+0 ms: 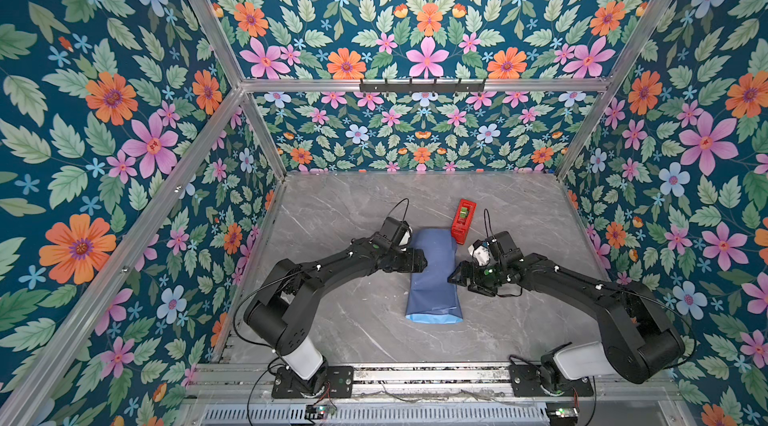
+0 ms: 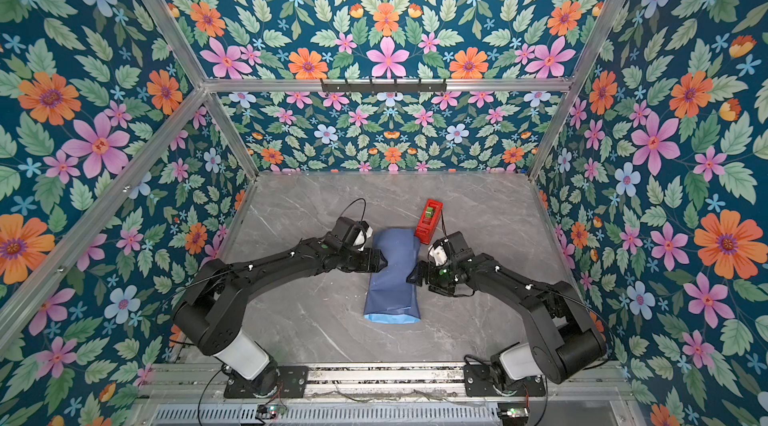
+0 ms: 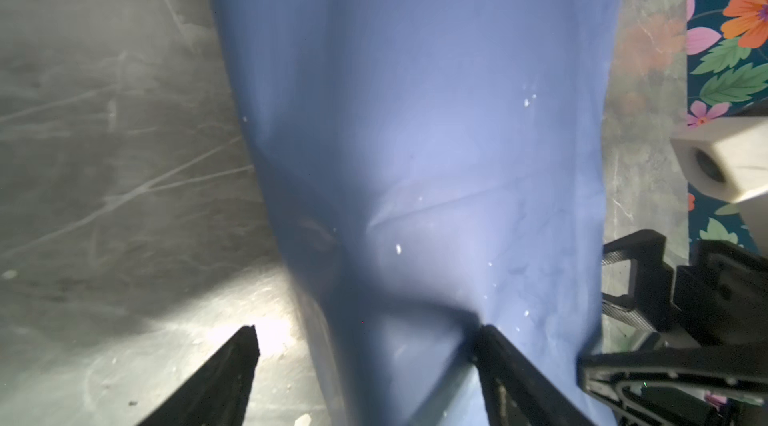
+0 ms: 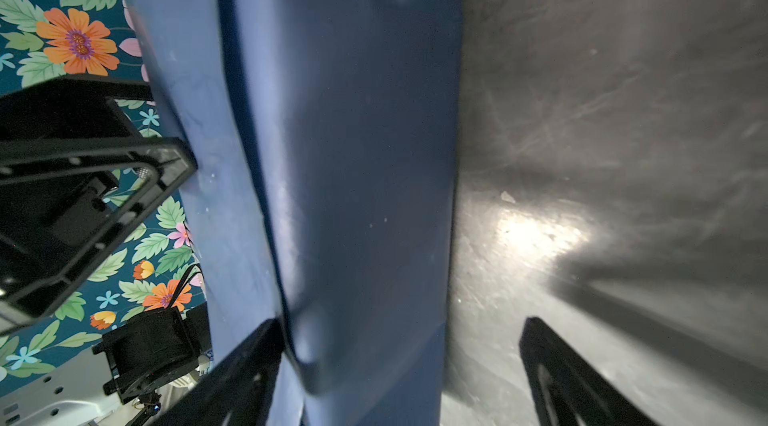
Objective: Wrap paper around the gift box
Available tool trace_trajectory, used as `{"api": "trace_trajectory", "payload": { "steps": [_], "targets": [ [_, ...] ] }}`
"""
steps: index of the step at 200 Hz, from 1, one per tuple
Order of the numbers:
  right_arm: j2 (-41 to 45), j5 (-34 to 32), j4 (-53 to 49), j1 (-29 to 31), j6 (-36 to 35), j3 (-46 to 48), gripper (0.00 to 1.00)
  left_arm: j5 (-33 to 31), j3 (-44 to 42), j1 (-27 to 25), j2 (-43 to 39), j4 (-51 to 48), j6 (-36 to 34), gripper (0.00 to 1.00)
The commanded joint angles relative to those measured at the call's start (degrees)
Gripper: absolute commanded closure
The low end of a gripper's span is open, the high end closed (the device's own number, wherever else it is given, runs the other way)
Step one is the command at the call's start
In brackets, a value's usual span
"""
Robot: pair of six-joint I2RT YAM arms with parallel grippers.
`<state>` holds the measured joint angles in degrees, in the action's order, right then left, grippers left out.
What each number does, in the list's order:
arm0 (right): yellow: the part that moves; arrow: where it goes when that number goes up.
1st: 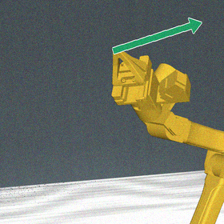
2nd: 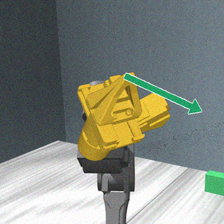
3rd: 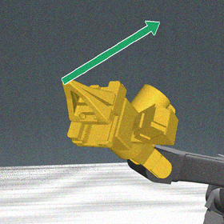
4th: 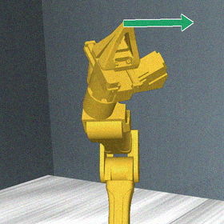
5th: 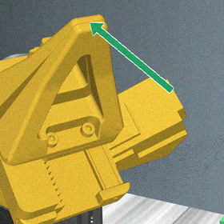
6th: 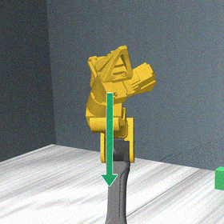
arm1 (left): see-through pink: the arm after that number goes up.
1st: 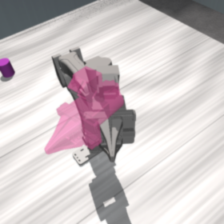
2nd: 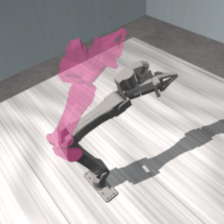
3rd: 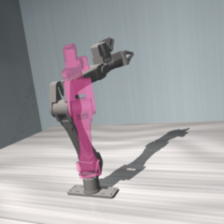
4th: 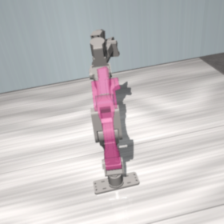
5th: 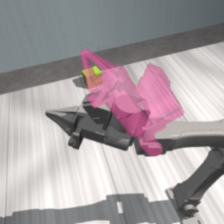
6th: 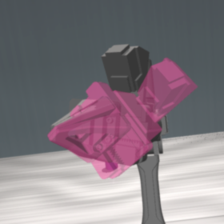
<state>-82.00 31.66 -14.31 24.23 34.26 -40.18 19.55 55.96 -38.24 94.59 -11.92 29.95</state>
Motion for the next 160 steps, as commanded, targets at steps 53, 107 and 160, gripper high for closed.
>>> {"api": "trace_trajectory", "payload": {
  "steps": [53,107,160],
  "targets": [
    [0.7,1.0,2.5,-0.9,4.9,-2.7,0.09,-2.5,-0.1,-0.1,1.4,-6.2,-4.5,0.16],
    [-1.2,-2.7,1.0,-1.1,5.0,-6.2,0.11,-2.6,0.4,-0.1,1.7,-6.7,-5.2,0.16],
    [-2.9,-2.2,-0.4,-0.1,3.2,-4.2,0.14,-2.8,0.4,-0.1,1.1,-6.3,-4.7,0.16]
  ]
}}
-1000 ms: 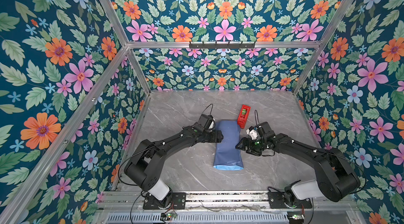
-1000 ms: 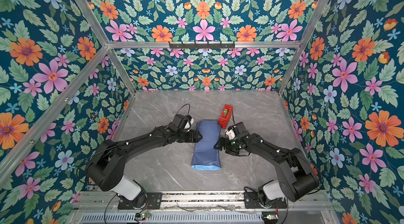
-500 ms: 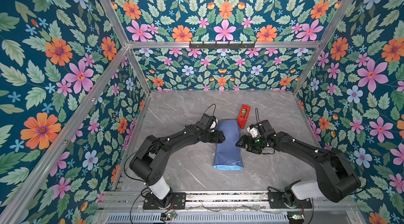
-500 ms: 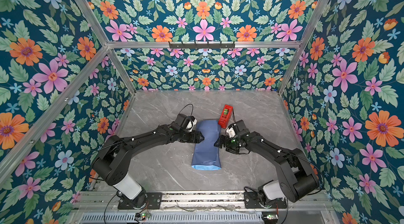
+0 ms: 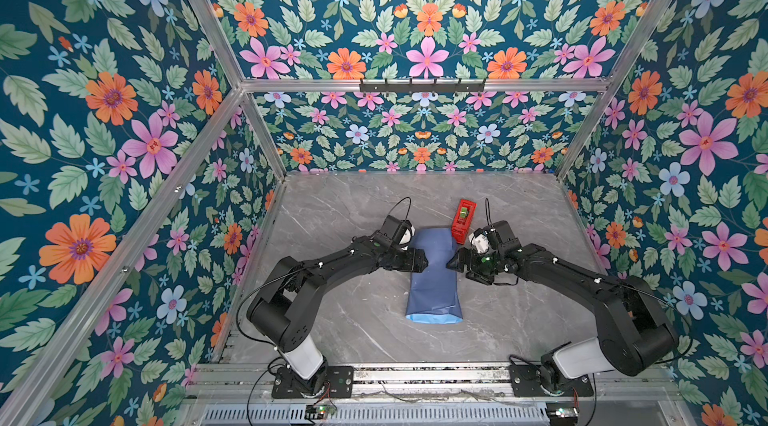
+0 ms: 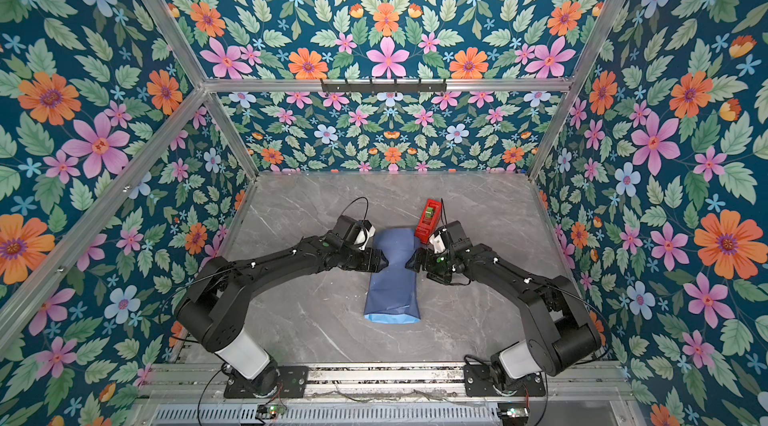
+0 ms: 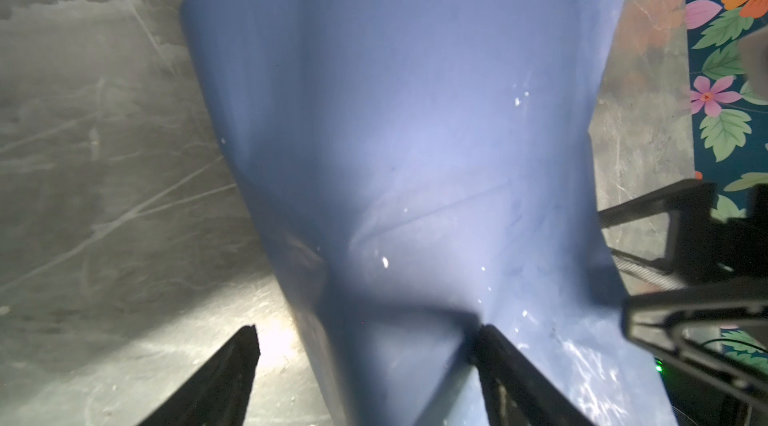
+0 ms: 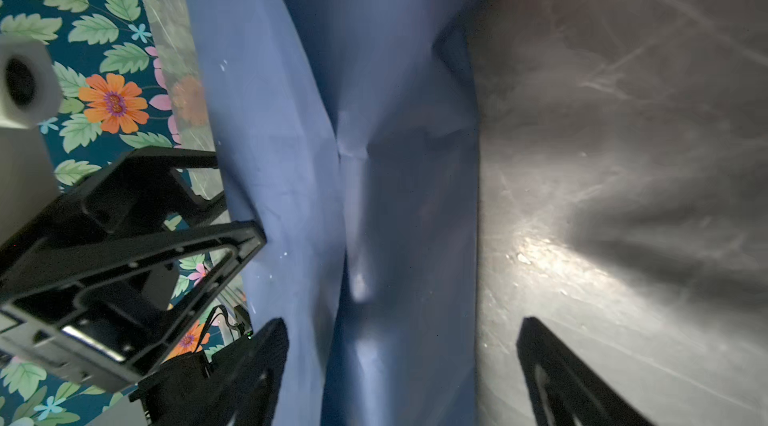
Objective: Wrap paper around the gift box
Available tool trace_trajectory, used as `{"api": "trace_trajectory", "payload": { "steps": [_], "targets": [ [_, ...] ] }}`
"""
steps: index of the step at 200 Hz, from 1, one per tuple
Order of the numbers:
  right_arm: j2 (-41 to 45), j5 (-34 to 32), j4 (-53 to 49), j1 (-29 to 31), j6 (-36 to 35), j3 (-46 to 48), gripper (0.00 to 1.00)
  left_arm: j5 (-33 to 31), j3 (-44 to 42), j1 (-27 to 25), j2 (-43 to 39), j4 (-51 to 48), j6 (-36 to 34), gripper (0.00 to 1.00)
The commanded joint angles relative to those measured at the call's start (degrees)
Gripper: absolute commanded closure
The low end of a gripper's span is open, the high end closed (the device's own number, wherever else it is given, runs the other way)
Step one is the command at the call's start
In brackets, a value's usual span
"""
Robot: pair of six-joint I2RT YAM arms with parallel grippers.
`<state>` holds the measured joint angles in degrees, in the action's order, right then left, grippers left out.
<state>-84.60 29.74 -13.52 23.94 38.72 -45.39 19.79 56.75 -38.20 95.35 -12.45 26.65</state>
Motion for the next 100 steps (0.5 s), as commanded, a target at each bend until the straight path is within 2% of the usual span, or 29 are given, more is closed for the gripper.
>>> {"api": "trace_trajectory", "payload": {
  "steps": [1,100],
  "targets": [
    [-0.3,-0.3,-1.2,0.2,-1.2,1.0,0.14,-3.0,-0.4,-0.1,0.4,-5.7,-1.4,0.16],
    [0.8,-1.7,-0.7,0.1,-1.6,6.4,0.19,-2.1,-0.9,-0.1,-3.6,-1.5,2.5,0.14]
  ]
}}
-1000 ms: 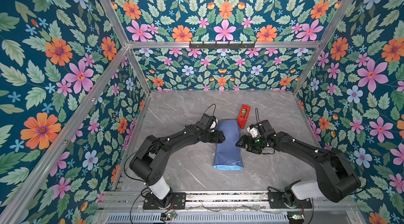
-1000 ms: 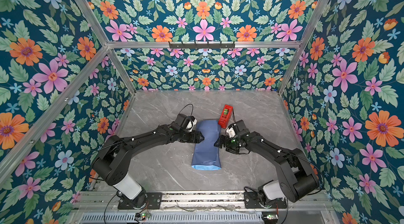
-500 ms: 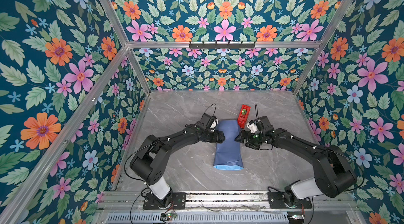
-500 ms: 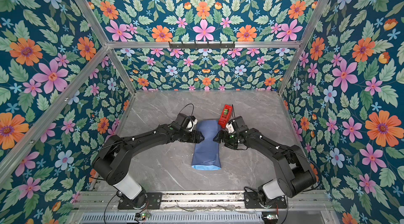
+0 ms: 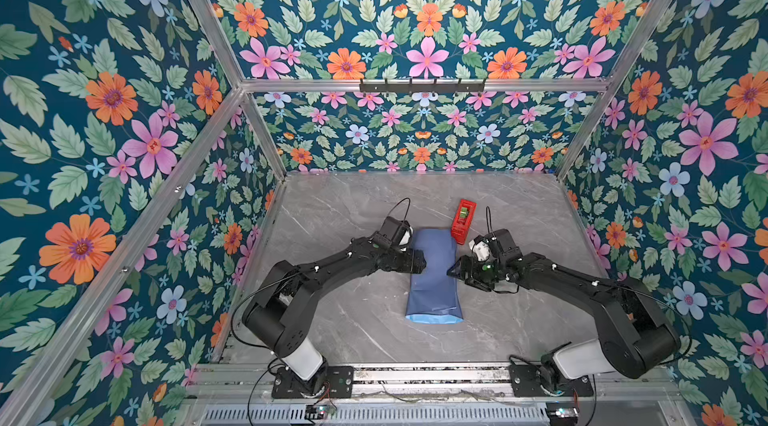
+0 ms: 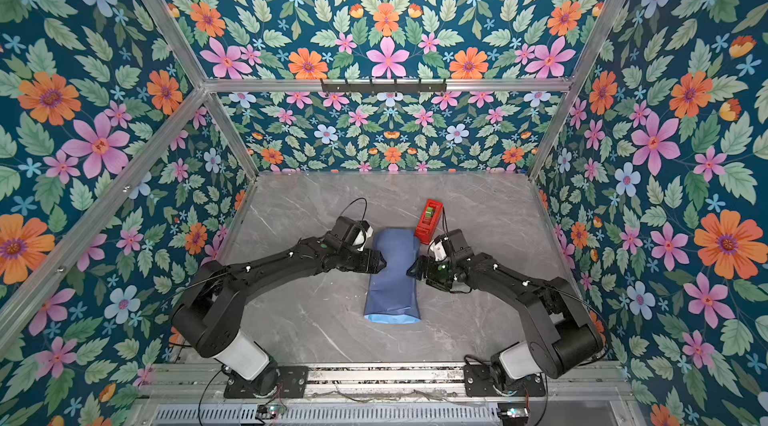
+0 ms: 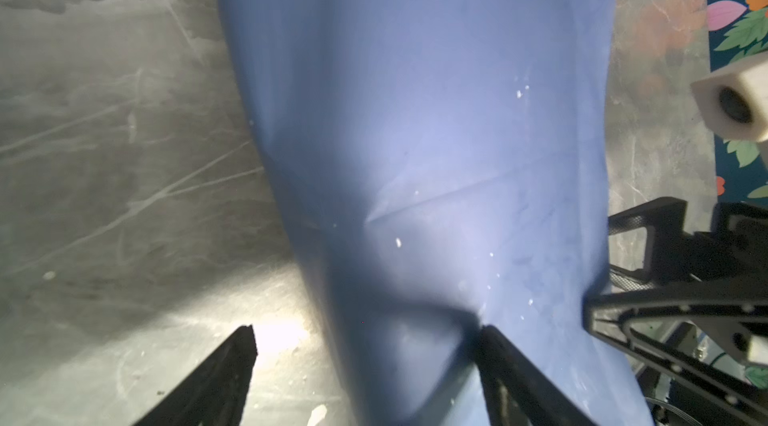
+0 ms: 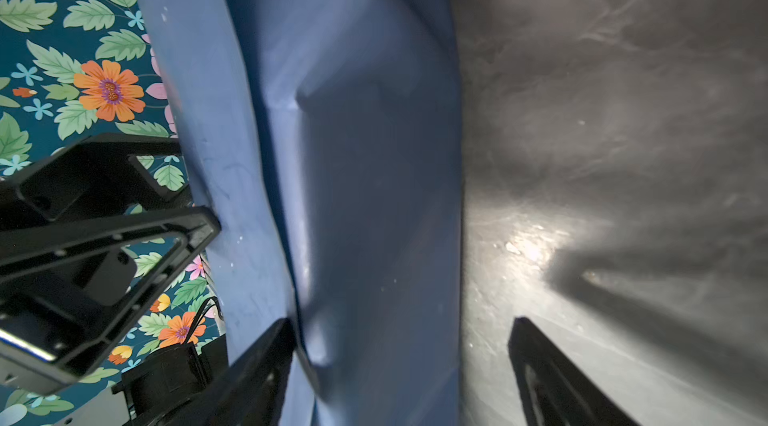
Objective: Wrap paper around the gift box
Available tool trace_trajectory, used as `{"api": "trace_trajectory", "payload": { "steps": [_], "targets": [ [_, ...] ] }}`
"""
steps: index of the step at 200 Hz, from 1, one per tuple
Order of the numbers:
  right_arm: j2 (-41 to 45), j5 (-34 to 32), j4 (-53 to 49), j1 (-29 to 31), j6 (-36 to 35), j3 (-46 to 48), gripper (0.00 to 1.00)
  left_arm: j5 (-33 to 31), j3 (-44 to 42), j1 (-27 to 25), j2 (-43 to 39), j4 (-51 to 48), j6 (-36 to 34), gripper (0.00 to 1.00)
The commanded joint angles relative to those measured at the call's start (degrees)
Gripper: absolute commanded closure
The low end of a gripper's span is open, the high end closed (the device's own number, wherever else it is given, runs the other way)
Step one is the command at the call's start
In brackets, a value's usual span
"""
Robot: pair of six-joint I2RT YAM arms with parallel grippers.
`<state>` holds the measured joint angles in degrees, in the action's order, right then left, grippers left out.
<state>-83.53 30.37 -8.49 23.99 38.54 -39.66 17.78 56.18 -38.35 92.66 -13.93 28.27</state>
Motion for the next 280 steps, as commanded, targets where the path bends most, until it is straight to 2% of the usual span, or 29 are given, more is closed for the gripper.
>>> {"api": "trace_trajectory", "payload": {
  "steps": [1,54,150,202,241,280],
  "targets": [
    [-0.3,-2.3,-5.7,0.1,-1.4,0.6,0.19,-0.1,-0.4,0.0,-0.9,0.0,0.9,0.14],
    [-0.3,-2.6,-6.1,0.1,-1.6,0.5,0.2,2.1,-0.8,0.1,1.0,-0.8,0.1,0.14],
    [2.8,-2.6,-10.3,-0.1,-3.2,-5.5,0.17,0.4,-0.5,0.2,3.4,-6.3,-3.4,0.15],
    [4.7,-1.6,-14.3,-6.9,-6.1,-11.6,0.17,0.0,-0.5,0.2,3.6,-7.0,-3.6,0.16],
    [1.3,-2.3,-14.7,-9.6,-7.4,-17.4,0.18,-0.5,-0.5,0.2,3.7,-7.0,-3.5,0.16],
    [-3.2,0.2,-11.3,-8.2,-4.5,-18.9,0.23,-0.6,-0.9,0.2,4.1,-6.4,-3.1,0.17]
  ]
}}
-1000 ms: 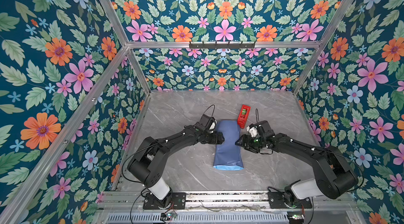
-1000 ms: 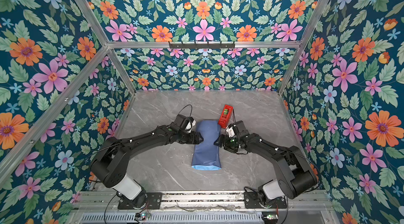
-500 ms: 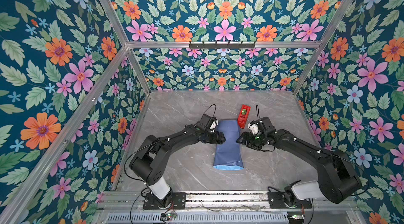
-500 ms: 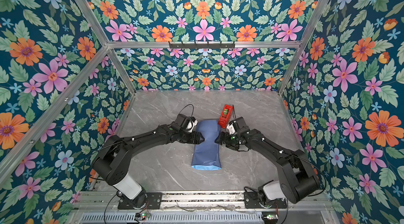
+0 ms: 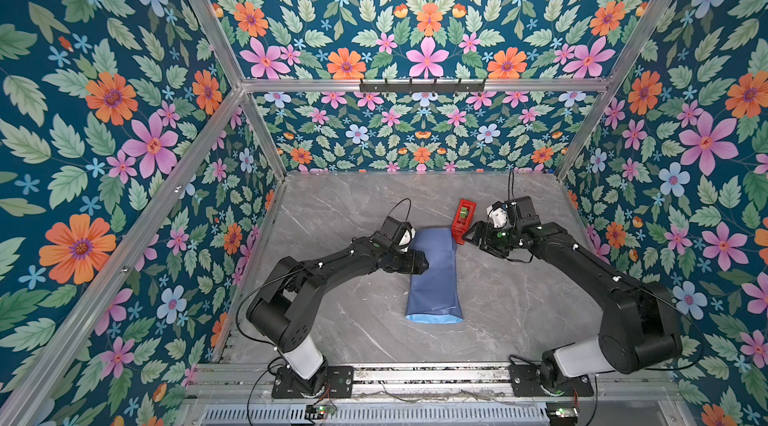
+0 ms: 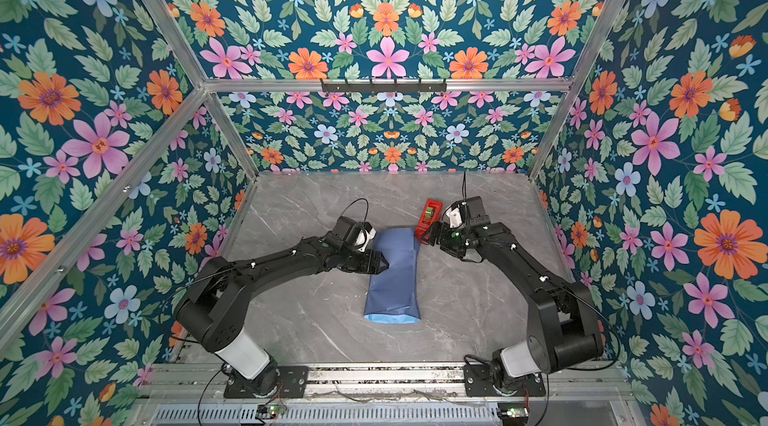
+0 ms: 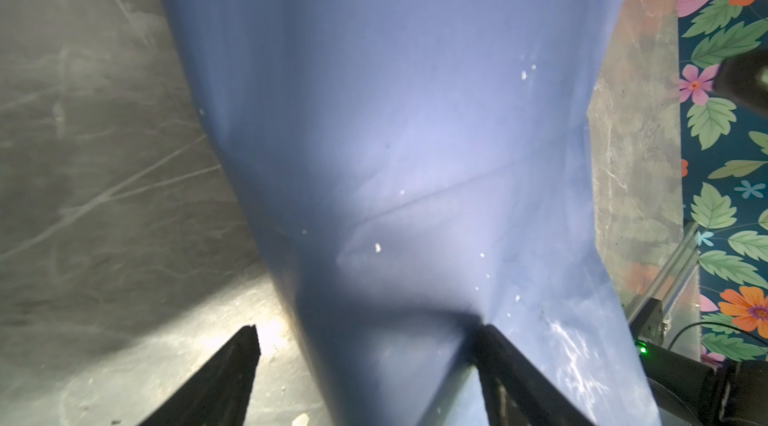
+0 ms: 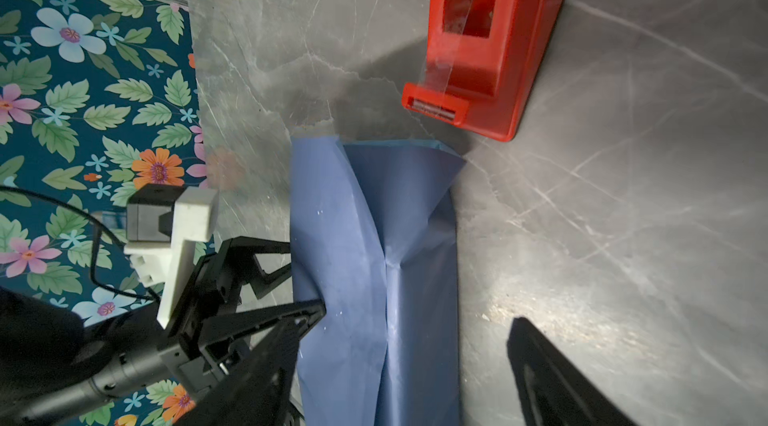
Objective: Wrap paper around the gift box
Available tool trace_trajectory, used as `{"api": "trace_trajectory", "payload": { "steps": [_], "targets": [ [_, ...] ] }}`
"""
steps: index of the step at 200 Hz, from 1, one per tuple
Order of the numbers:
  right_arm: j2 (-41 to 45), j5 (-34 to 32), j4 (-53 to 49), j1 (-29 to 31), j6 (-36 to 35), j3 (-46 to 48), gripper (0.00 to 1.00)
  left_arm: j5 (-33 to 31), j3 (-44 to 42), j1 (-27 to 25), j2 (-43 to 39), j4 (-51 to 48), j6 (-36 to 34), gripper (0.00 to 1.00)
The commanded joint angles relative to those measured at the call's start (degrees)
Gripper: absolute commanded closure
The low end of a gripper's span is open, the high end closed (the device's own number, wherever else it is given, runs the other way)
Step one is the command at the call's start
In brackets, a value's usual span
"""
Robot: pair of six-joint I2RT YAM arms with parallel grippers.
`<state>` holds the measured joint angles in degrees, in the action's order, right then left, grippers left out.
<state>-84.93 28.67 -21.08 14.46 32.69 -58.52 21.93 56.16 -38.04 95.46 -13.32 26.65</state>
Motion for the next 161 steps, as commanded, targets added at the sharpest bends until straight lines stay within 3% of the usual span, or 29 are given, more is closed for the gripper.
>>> {"api": "trace_trajectory", "payload": {
  "steps": [1,80,161],
  "targets": [
    [-1.8,1.8,1.2,1.5,1.3,0.0,0.23,-4.8,-0.9,-0.1,1.3,-7.0,-1.4,0.17],
    [-0.6,0.9,5.5,9.7,3.9,8.3,0.24,-5.0,-1.3,-0.1,0.6,-6.2,-0.6,0.17],
    [-3.8,2.2,9.5,14.5,6.3,6.6,0.31,-6.7,-3.2,0.1,-0.9,-5.8,0.3,0.18]
  ]
}}
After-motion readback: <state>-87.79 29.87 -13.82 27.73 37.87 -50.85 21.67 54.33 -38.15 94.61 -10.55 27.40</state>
